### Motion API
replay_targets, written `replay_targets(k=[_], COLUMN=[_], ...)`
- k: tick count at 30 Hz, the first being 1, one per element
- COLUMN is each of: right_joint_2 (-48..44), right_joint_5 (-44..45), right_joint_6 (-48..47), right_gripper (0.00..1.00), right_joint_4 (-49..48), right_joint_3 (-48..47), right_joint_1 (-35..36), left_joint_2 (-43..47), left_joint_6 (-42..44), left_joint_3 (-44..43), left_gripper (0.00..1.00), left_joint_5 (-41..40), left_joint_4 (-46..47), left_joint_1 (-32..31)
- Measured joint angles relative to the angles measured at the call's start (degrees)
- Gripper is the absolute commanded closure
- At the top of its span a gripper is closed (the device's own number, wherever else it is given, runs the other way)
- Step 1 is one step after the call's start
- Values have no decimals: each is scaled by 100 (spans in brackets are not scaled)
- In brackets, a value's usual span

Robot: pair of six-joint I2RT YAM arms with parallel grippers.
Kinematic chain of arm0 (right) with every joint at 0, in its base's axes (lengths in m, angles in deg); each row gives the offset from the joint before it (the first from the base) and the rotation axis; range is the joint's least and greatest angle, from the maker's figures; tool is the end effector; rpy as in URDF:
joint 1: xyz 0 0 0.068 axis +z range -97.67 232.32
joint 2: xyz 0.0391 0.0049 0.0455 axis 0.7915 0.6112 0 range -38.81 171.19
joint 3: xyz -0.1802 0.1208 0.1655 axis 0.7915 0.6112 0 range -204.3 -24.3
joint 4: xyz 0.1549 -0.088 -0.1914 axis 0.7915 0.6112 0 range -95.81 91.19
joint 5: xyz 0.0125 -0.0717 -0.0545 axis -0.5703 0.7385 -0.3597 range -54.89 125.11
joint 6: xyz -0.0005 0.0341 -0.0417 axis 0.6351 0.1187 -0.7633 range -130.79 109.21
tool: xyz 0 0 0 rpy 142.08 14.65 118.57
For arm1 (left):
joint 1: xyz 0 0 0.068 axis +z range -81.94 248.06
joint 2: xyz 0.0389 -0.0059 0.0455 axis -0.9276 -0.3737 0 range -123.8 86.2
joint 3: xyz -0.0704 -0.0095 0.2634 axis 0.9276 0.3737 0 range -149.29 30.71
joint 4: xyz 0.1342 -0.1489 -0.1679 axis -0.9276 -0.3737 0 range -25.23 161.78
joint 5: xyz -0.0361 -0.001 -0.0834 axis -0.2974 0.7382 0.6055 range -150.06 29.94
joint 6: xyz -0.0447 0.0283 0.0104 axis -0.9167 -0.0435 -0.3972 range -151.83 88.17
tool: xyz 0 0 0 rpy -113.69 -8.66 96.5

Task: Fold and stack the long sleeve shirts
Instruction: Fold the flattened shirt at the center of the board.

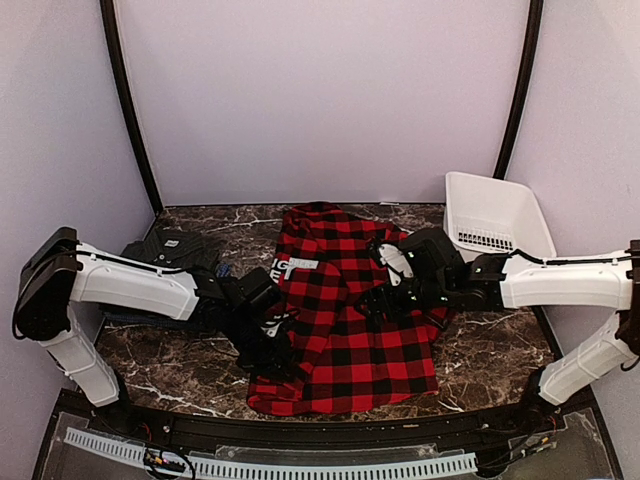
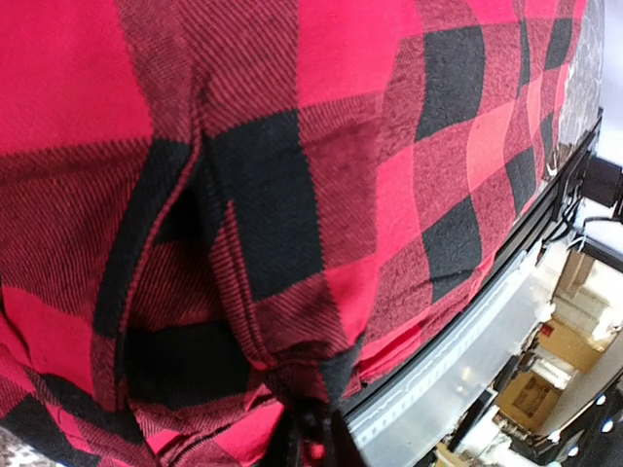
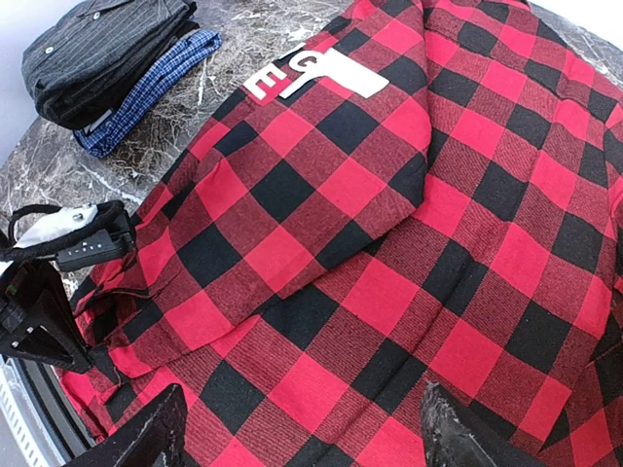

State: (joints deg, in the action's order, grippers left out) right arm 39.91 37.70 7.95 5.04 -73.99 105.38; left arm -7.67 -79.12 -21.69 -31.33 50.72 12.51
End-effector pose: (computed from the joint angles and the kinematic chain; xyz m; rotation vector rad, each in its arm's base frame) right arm 0.1790 0.2355 0.2358 -0.6668 2.2433 0.5989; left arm 0.1611 -0.2651 0.1663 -0.3867 -2.8543 1.0085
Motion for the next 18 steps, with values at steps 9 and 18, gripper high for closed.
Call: replay_targets(k=[9, 18], right_joint_2=[-118, -216], right_joint_5=[26, 44], right_joint_6=[-2, -4], right_gripper=[21, 21], right_joint_4=[140, 256], right_joint_3=[11, 11], right_joint_1=[-31, -68], left_joint_2=[125, 977], left_joint_6=[308, 710], left_joint_3=[-48, -358], left_gripper=[44, 67], left_joint_5=[190, -83], left_joint_4=[-350, -1056], left_joint_1=[26, 96])
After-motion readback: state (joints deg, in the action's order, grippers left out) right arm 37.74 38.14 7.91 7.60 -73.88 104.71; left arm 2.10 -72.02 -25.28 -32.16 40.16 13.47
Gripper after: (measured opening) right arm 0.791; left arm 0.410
